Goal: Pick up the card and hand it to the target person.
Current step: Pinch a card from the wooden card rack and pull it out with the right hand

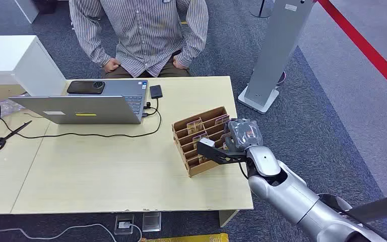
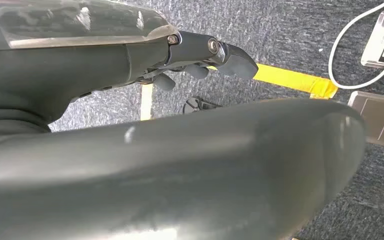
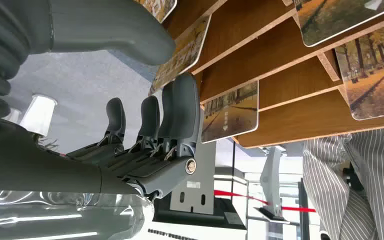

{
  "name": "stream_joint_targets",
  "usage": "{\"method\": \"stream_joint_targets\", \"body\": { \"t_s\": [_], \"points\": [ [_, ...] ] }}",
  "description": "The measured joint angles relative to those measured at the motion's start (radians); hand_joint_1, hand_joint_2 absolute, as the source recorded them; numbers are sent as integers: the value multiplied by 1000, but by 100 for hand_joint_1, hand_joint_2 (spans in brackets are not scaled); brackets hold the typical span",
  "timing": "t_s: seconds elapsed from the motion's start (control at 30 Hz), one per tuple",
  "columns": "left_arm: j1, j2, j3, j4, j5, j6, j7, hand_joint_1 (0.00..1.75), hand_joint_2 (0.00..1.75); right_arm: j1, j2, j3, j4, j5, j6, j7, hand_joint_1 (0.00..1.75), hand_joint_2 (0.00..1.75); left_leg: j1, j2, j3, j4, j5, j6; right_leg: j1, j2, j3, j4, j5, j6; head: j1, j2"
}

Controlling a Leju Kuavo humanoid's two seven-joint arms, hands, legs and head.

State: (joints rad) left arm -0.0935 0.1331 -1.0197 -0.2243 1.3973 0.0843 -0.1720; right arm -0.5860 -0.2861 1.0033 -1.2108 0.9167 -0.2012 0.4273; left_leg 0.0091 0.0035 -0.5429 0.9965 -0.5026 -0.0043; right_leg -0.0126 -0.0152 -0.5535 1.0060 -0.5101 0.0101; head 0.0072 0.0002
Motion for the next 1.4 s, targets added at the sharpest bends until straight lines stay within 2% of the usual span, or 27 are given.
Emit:
{"method": "stream_joint_targets", "body": {
  "t_s": [0.07,0.2,0.27,0.4,0.6,0.73,0.8,1.0,1.4],
  "points": [
    [0,0,0,0,0,0,-1,0,0,1,0,0,1,-1,0,0,104,175,0,0,0,0,0,0,0,0,0,0,0,0,0,0],
    [0,0,0,0,0,-1,-3,0,0,5,-1,0,3,-2,0,0,91,175,0,0,0,0,0,0,0,0,0,0,0,0,0,0],
    [0,0,0,0,0,-1,-3,0,0,6,-1,0,3,-3,0,0,96,175,0,0,0,0,0,0,0,0,0,0,0,0,0,0],
    [0,0,0,0,0,-2,-5,0,0,9,-1,0,3,-4,0,0,95,175,0,0,0,0,0,0,0,0,0,0,0,0,0,0],
    [0,0,0,0,0,-4,-5,0,0,12,-1,0,4,-5,1,0,119,175,0,0,0,0,0,0,0,0,0,0,0,0,0,0],
    [0,0,0,0,1,-4,-6,0,0,12,-1,0,4,-5,2,1,159,175,0,0,0,0,0,0,0,0,0,0,0,0,0,0],
    [0,0,0,0,1,-4,-6,0,0,11,-1,0,5,-4,2,1,171,175,0,0,0,0,0,0,0,0,0,0,0,0,0,0],
    [0,0,0,0,2,-8,-10,0,0,9,-1,-1,5,-4,2,3,175,175,0,0,0,0,0,0,0,0,0,0,0,0,0,0],
    [0,0,0,0,-2,12,-75,0,0,14,-2,-8,2,-1,-1,0,175,175,0,0,1,0,0,0,0,0,1,0,0,0,0,0]
  ]
}}
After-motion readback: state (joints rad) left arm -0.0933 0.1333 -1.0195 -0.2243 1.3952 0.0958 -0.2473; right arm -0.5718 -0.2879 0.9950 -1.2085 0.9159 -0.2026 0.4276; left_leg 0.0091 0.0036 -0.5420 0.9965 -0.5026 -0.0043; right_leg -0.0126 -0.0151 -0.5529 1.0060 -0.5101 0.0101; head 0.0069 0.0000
